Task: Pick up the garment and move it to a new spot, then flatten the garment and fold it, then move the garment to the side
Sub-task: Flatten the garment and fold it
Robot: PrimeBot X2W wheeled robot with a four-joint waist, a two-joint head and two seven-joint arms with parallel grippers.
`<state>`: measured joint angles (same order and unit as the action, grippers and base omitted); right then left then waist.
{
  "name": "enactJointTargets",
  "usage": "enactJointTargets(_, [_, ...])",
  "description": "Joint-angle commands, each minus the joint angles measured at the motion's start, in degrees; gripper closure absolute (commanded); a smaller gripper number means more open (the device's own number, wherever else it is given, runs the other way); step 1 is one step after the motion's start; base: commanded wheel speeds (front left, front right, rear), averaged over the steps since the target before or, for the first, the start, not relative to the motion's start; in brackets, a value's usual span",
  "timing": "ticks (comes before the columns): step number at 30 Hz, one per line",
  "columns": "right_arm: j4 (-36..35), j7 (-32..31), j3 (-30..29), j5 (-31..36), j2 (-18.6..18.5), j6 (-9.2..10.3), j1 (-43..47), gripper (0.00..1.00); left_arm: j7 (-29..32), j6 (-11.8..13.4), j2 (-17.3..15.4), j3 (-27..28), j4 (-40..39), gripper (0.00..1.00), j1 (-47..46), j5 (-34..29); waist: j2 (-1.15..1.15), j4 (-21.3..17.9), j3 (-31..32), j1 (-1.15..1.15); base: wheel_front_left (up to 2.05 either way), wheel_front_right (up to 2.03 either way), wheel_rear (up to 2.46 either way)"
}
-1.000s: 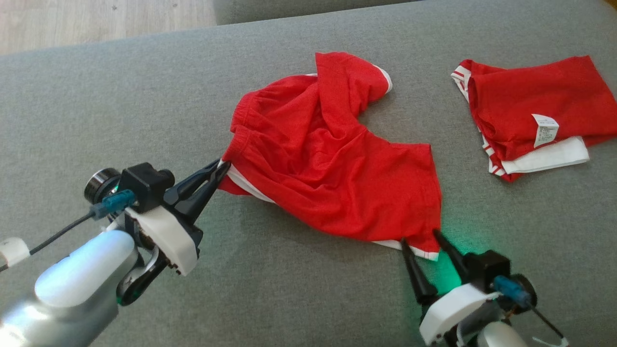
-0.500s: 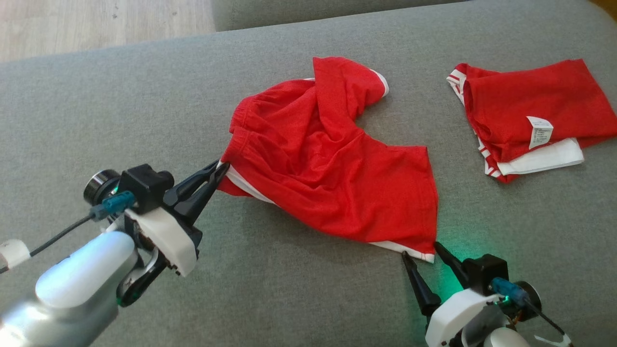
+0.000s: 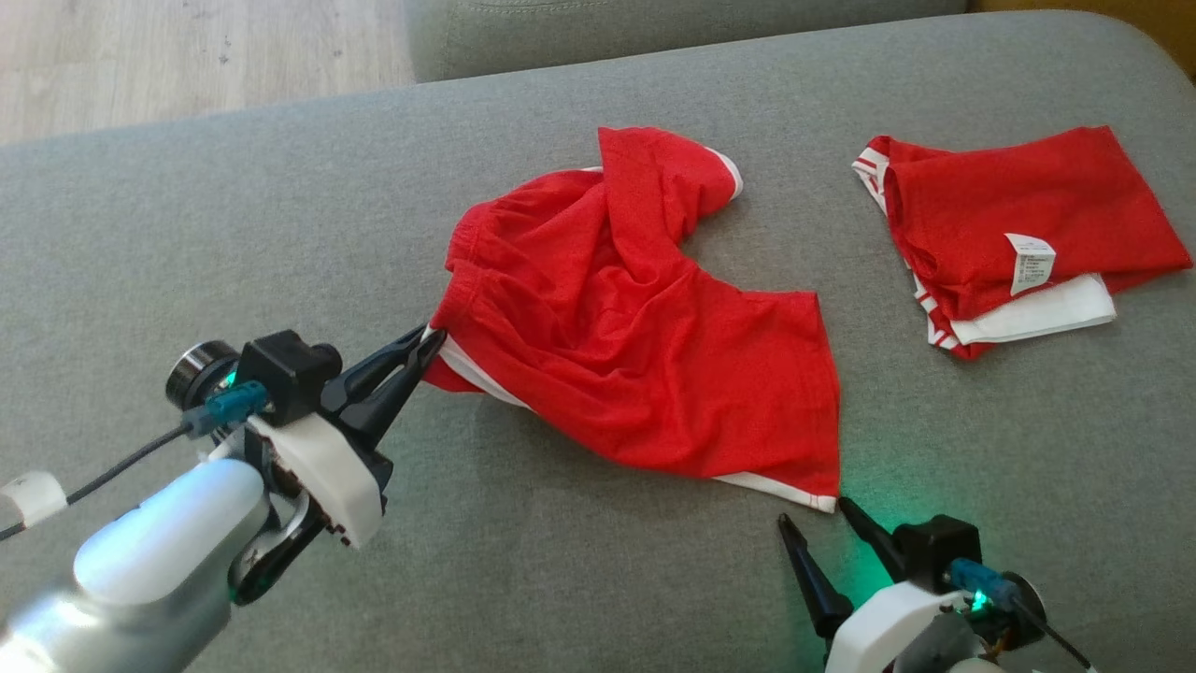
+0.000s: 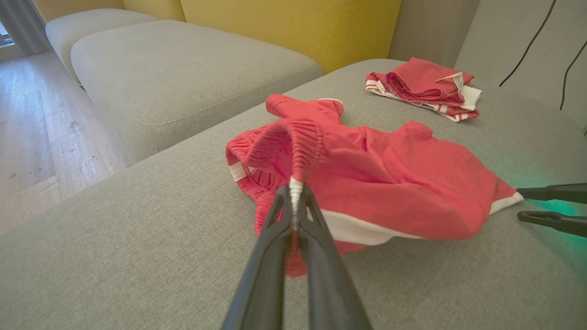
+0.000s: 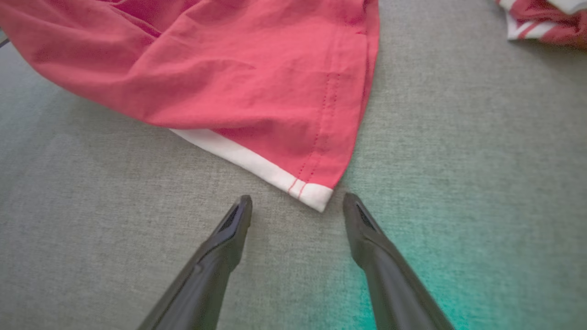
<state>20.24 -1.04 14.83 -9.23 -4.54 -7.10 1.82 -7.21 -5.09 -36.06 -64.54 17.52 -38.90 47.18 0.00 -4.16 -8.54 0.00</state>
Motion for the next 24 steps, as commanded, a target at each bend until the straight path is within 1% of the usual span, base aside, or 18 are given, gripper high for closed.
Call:
enactJointTargets(1, [-1.5, 0.1, 2.0, -0.7, 0.0, -0.39, -0.7, 0.0, -0.5, 0.1, -2.0, 2.6, -1.0, 1.0, -1.9, 0.3, 0.0, 0.2, -0.1, 0.0, 0.0, 0.0, 0.0])
enactJointTargets(10, [-2.1, 0.6, 3.4, -1.9, -0.8, -0.39, -0.8, 0.0, -0.5, 0.1, -1.9, 2.2, -1.1, 1.0, -1.8, 0.3, 0.0, 0.7, -0.1, 0.0, 0.0, 0.0, 0.0])
enactJointTargets(20, [-2.2, 1.3, 3.1, -1.4, -1.0, -0.39, -1.0, 0.0, -0.4, 0.2, -2.0, 1.8, -1.0, 1.0, -1.4, 0.6, 0.0, 0.9, 0.5, 0.0, 0.0, 0.0, 0.0])
enactJointTargets(21, [-2.1, 1.4, 3.1, -1.2, -1.0, -0.39, -1.0, 0.2, -0.4, 0.2, -1.9, 1.7, -1.1, 1.0, -1.4, 0.6, 0.0, 0.9, 0.5, 0.0, 0.0, 0.0, 0.0])
enactJointTargets(22, [-2.1, 1.5, 2.9, -1.1, -1.0, -0.39, -1.1, 0.63, -0.4, 0.2, -1.9, 1.6, -1.1, 1.0, -1.4, 0.6, 0.0, 1.0, 0.5, 0.0, 0.0, 0.0, 0.0])
enactJointTargets(23, [-2.1, 1.7, 2.8, -1.0, -1.0, -0.39, -1.2, 1.0, -0.4, 0.2, -1.9, 1.6, -1.1, 1.0, -1.4, 0.6, 0.0, 1.0, 0.5, 0.0, 0.0, 0.0, 0.0])
enactJointTargets(24, [-2.1, 1.9, 2.6, -0.8, -0.9, -0.39, -1.3, 1.0, -0.4, 0.2, -1.9, 1.5, -1.1, 1.0, -1.4, 0.6, 0.0, 1.0, 0.5, 0.0, 0.0, 0.0, 0.0])
